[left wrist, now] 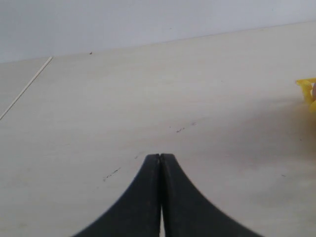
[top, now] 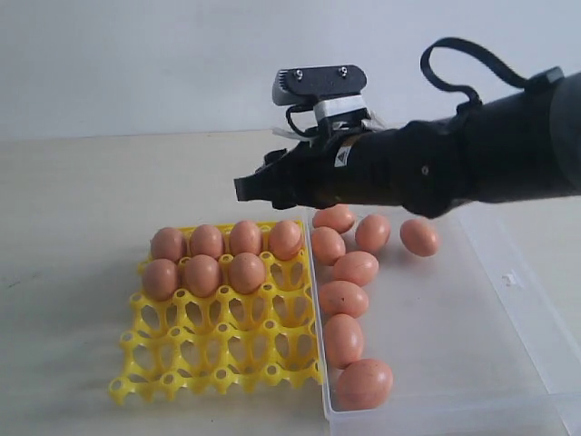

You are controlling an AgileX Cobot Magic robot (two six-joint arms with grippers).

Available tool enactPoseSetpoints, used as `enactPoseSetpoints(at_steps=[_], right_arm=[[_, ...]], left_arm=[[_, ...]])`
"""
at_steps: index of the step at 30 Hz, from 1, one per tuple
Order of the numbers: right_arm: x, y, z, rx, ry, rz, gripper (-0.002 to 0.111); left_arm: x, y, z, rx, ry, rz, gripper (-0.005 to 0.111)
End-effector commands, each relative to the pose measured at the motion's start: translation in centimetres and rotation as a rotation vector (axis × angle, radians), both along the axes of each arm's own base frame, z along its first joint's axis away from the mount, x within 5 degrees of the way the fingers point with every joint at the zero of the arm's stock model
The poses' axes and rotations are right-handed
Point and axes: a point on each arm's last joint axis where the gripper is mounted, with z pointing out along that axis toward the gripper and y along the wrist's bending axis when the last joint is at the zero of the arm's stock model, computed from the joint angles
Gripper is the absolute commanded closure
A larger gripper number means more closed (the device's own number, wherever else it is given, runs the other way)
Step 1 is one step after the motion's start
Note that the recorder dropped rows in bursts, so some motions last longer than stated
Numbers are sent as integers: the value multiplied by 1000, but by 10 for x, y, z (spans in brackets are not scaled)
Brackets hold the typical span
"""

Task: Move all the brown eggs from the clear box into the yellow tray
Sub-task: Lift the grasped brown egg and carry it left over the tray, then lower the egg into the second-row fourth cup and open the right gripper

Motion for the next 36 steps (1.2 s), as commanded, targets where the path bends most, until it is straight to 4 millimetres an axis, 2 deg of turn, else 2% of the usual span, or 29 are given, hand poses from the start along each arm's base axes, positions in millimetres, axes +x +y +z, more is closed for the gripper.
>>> enactPoseSetpoints(at_steps=[1,5,9,20,25,36], right_arm=[[-12,-6,-9,43,-82,-31,108],[-20,-14,-22,12,-80,-34,108],[-20,-15,-24,-4,-97,-28,108],[-32,5,-33,-7,-110,37,108],[-31,6,-48,-31,-79,37,108],[-24,11,-62,-28,-93,13,108]], left_arm=[[0,0,2,-4,-13,-5,107],[0,0,2,-4,-13,-5,107],[0,0,2,-4,-13,-5,107],[0,0,2,-4,-13,-5,107],[0,0,2,-4,-13,-5,107],[0,0,2,-4,-13,-5,107]])
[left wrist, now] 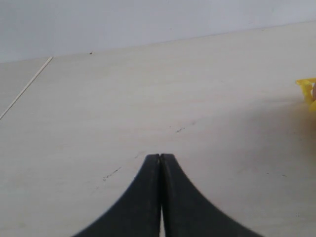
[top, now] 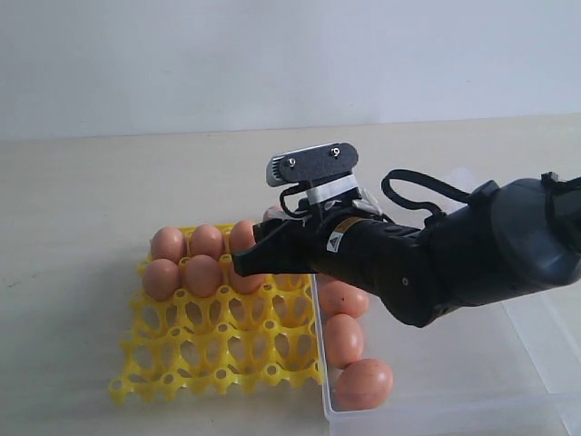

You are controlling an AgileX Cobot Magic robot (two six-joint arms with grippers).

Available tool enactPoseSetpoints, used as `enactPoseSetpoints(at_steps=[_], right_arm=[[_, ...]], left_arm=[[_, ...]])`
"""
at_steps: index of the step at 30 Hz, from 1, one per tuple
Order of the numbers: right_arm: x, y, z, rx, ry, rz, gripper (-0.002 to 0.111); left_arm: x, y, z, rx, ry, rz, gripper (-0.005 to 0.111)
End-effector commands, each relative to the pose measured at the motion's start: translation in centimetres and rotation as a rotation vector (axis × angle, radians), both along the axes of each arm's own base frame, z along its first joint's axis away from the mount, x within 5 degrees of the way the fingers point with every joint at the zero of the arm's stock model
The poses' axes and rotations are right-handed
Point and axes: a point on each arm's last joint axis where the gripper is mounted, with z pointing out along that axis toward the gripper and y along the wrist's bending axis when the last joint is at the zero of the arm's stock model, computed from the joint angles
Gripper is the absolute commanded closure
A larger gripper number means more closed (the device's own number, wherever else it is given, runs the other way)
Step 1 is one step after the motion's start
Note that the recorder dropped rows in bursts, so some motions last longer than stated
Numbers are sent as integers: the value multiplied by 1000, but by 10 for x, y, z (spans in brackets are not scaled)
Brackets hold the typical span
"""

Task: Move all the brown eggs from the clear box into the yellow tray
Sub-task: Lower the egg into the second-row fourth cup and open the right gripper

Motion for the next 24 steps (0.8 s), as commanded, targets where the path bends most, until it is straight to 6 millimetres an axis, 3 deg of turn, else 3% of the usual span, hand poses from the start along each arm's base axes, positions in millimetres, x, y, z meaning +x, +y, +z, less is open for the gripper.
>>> enactPoseSetpoints(at_steps=[1,11,14,21,24], right_arm=[[5,5,-2,3,-21,2,108],[5,4,-4,-5,-1,-7,107],[5,4,-4,-5,-1,-7,98],[5,4,-4,-3,1,-11,65],[5,4,-4,1,0,-17,59]], left_arm=[[0,0,2,-4,-13,-5,107],[0,0,2,-4,-13,-5,107],[0,0,2,-4,-13,-5,107],[0,0,2,-4,-13,-5,107],[0,0,2,-4,-13,-5,107]])
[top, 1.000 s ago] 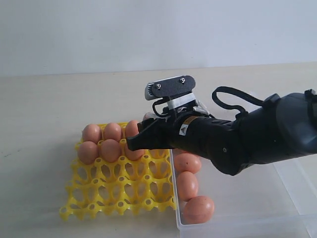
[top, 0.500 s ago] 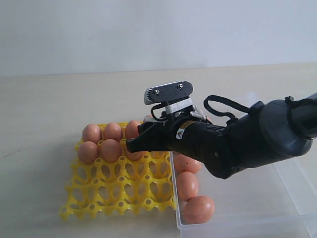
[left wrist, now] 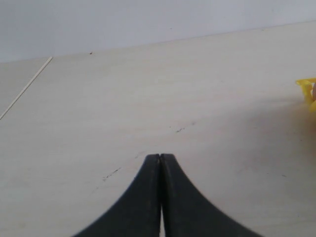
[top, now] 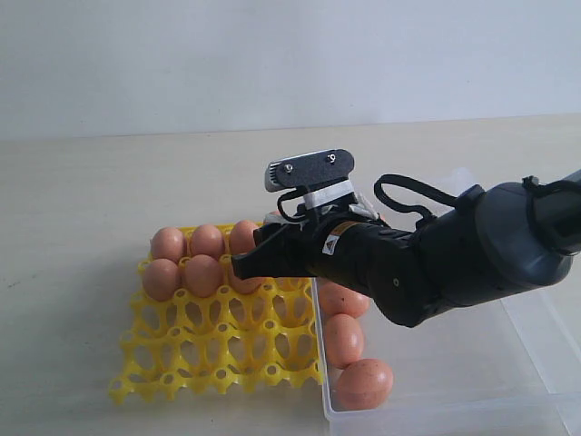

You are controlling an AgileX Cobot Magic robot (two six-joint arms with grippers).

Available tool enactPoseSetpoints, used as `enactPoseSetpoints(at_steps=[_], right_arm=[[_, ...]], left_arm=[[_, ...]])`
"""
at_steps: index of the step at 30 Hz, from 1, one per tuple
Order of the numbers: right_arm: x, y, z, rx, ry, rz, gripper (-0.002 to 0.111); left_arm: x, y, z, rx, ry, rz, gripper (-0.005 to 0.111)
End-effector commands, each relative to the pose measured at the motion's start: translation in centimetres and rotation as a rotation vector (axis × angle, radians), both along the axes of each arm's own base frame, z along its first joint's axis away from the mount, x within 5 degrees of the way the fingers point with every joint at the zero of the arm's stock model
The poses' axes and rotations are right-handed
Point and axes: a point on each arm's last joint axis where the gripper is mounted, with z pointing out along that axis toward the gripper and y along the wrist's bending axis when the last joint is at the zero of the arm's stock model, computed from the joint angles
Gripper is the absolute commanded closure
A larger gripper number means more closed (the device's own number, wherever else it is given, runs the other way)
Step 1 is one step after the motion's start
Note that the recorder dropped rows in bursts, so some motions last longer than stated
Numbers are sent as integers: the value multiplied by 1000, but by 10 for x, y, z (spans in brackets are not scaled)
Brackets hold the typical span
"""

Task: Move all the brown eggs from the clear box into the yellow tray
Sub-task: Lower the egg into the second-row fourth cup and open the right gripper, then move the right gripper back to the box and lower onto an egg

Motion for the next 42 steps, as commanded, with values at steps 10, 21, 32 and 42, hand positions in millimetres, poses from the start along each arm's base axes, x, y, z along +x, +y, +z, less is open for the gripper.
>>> enactPoseSetpoints(at_steps=[10,21,32,42], right_arm=[[3,2,4,18,-23,-11,52],[0,-1,25,23,-45,-1,52],[-25,-29,106,-96,-86,163,108],[-4,-94,103,-154,169,19,102]], left_arm=[[0,0,2,-4,-13,-5,107],[0,0,2,-4,-13,-5,107],[0,0,2,-4,-13,-5,107],[0,0,2,-4,-13,-5,107]])
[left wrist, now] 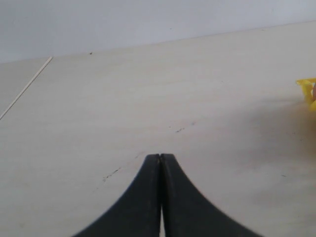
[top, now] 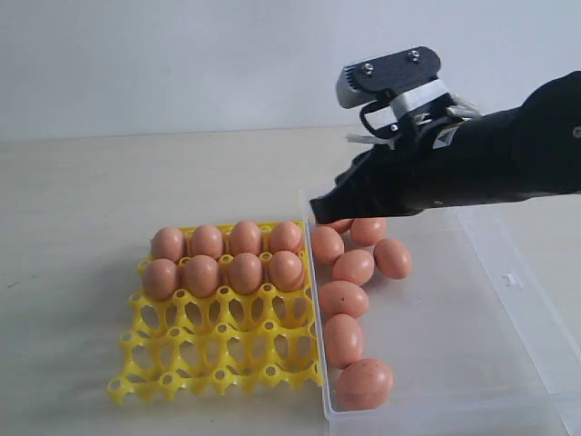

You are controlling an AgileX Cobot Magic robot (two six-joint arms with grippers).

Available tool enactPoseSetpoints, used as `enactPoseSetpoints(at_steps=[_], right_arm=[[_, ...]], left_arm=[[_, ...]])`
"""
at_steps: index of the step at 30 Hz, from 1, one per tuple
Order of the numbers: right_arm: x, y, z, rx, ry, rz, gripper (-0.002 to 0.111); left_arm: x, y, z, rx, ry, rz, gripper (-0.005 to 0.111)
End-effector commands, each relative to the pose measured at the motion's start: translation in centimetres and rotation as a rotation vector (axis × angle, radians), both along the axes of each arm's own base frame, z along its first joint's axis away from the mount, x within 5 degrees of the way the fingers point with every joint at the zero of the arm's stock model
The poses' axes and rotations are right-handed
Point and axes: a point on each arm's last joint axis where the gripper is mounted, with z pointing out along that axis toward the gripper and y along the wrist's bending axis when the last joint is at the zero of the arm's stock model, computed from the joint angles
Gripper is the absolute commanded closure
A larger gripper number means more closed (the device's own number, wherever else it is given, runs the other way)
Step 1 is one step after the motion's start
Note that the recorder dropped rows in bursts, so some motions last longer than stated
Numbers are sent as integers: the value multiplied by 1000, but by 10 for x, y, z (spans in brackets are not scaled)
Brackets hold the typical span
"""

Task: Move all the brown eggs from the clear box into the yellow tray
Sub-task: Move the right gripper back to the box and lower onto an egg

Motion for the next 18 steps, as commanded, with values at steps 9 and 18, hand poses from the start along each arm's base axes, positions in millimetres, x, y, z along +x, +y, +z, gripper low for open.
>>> enactPoseSetpoints(at_steps=[9,18], right_arm=[[46,-40,-9,-192,333,-114,70],[72,-34,-29,-250,401,-147,58]], left_arm=[[0,0,2,-4,-13,-5,107],[0,0,2,-4,-13,-5,107]])
